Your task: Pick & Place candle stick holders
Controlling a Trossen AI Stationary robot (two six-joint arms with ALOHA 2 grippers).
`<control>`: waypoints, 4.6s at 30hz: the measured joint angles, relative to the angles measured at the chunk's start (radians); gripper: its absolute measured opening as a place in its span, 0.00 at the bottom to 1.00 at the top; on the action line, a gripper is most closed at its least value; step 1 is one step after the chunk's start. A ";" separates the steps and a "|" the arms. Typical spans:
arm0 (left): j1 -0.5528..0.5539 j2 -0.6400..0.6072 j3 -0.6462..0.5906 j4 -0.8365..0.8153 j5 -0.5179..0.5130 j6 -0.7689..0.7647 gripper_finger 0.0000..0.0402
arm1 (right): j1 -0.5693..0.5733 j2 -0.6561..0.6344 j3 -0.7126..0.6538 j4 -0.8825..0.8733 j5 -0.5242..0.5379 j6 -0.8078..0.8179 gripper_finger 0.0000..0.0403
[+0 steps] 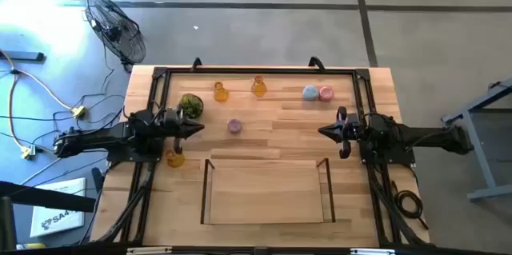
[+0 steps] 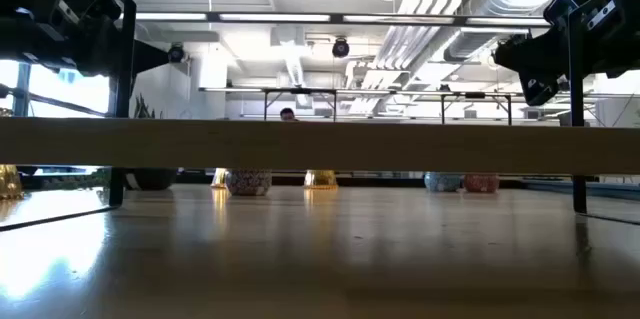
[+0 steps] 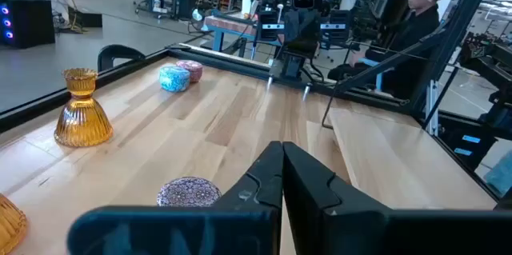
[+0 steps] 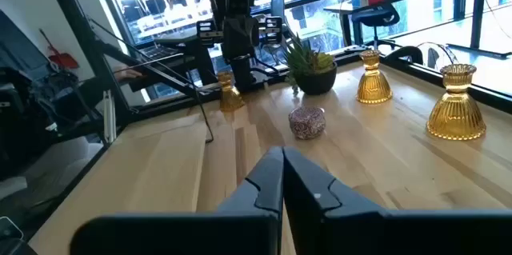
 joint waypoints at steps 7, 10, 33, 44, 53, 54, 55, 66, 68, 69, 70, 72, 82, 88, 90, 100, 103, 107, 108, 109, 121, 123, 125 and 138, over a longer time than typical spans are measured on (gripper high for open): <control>0.000 0.000 0.000 0.000 0.003 0.000 0.00 | 0.000 0.000 0.000 0.000 0.000 0.000 0.01; 0.000 0.000 0.000 0.000 0.004 0.000 0.00 | 0.000 0.000 0.000 0.000 0.000 0.000 0.01; 0.000 0.000 0.000 0.000 0.002 0.000 0.00 | 0.000 0.000 0.000 0.000 0.000 0.000 0.01; 0.000 0.000 0.000 0.000 -0.001 0.000 0.00 | 0.000 0.000 0.000 0.000 0.000 0.000 0.01; 0.000 0.000 0.000 0.000 -0.001 0.000 0.00 | 0.000 0.000 0.000 0.000 0.000 0.000 0.00; 0.000 0.000 0.000 0.000 -0.001 0.000 0.00 | 0.000 0.000 0.000 0.000 0.000 0.000 0.00; 0.000 0.000 0.000 0.000 -0.001 0.000 0.00 | 0.000 0.000 0.000 0.000 0.000 0.000 0.00; 0.000 0.000 0.000 0.000 0.005 0.000 0.00 | 0.000 0.000 0.000 0.048 0.000 -0.011 0.00; 0.000 0.000 0.000 0.000 0.005 0.000 0.00 | 0.000 0.000 0.000 0.066 0.000 -0.031 0.01; 0.000 0.000 0.000 0.000 0.005 0.000 0.00 | 0.000 0.000 0.000 0.073 -0.005 -0.038 0.01; 0.000 0.000 0.000 0.000 0.005 0.000 0.00 | 0.000 0.000 0.000 0.078 -0.018 -0.039 0.01; 0.000 0.000 0.000 0.000 0.004 0.000 0.00 | 0.000 0.000 0.000 0.085 -0.048 -0.041 0.02; 0.000 0.000 0.015 -0.016 -0.044 -0.019 0.04 | 0.000 0.002 0.000 0.092 -0.026 -0.078 0.15; 0.000 0.001 0.043 -0.004 -0.053 -0.029 0.27 | 0.000 0.003 0.000 0.092 0.049 -0.078 0.35; 0.000 0.000 0.051 0.002 -0.071 -0.028 0.37 | 0.000 0.003 0.000 0.092 0.075 -0.074 0.42; 0.000 0.001 0.152 0.037 -0.180 -0.012 0.59 | 0.000 0.003 0.029 0.095 0.152 -0.107 0.61; 0.000 0.023 0.231 0.027 -0.170 0.025 0.59 | 0.000 0.003 0.045 0.092 0.169 -0.147 0.62; 0.000 0.123 0.387 -0.075 -0.154 0.093 0.59 | 0.000 0.003 0.064 0.092 0.194 -0.176 0.62; 0.000 0.162 0.427 -0.088 -0.155 0.121 0.59 | 0.000 0.003 0.067 0.091 0.199 -0.178 0.62; 0.000 0.206 0.465 -0.093 -0.155 0.154 0.59 | 0.000 0.003 0.069 0.089 0.203 -0.184 0.62; 0.042 0.876 1.255 -0.852 -0.518 0.476 0.59 | 0.000 0.003 0.070 0.043 0.209 -0.115 0.62; 0.100 0.999 1.410 -1.018 -0.510 0.470 0.59 | 0.000 0.003 0.070 0.034 0.192 -0.114 0.62; 0.159 1.114 1.562 -1.134 -0.473 0.451 0.59 | 0.000 0.003 0.070 0.031 0.171 -0.112 0.62; 0.586 1.694 2.126 -1.576 -0.124 0.171 0.59 | 0.000 0.003 0.071 -0.020 0.079 -0.072 0.62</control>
